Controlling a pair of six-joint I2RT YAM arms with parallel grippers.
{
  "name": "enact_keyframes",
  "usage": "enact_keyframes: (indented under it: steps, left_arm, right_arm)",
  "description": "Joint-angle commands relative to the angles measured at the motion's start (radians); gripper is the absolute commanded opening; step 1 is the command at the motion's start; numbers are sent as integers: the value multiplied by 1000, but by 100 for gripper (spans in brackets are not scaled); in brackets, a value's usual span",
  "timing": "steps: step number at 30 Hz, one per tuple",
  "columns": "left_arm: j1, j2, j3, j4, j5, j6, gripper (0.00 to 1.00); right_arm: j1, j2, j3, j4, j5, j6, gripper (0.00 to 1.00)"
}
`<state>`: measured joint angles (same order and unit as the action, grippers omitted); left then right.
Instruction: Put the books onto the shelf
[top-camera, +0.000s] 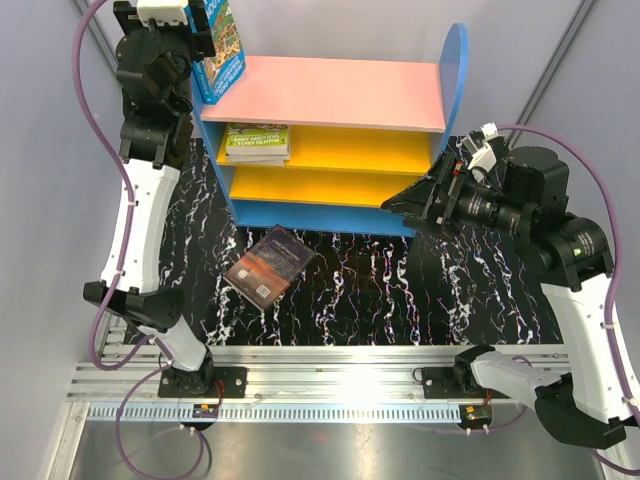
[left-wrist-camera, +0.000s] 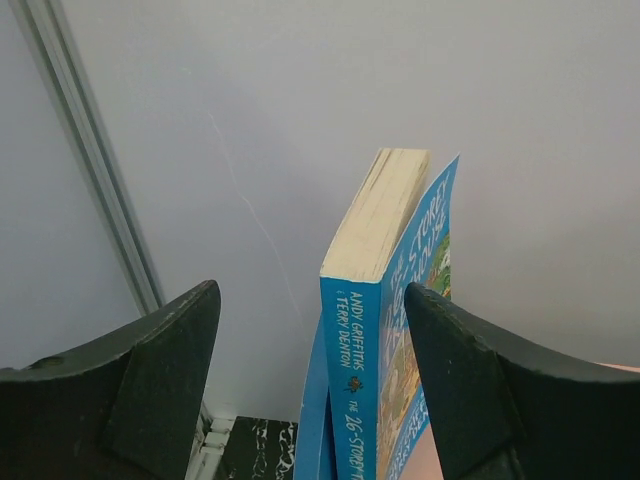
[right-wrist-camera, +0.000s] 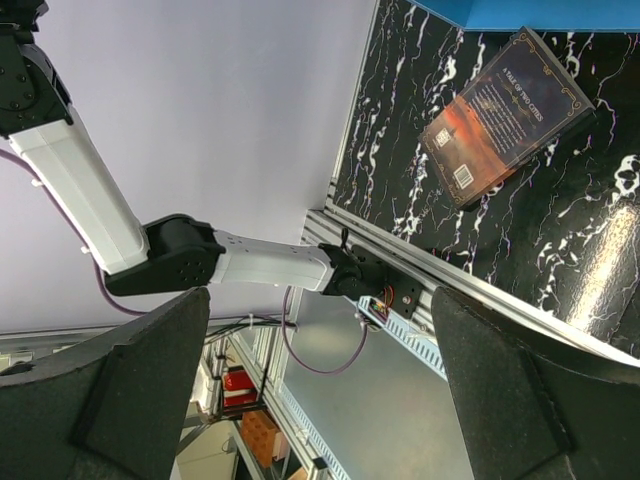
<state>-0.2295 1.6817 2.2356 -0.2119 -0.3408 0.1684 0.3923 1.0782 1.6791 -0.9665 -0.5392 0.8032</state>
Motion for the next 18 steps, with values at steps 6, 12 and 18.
enact_keyframes:
  steps: [6, 12, 18]
  left_arm:
    - [2, -40, 10, 52, 8, -20, 82]
    - [2, -60, 1, 45, -6, -29, 86]
    - [-17, -192, -52, -46, -38, -84, 86]
  right_arm:
    - [6, -15, -4, 17, 4, -29, 100]
    - [5, -24, -19, 14, 2, -32, 100]
    - [6, -31, -44, 18, -2, -41, 100]
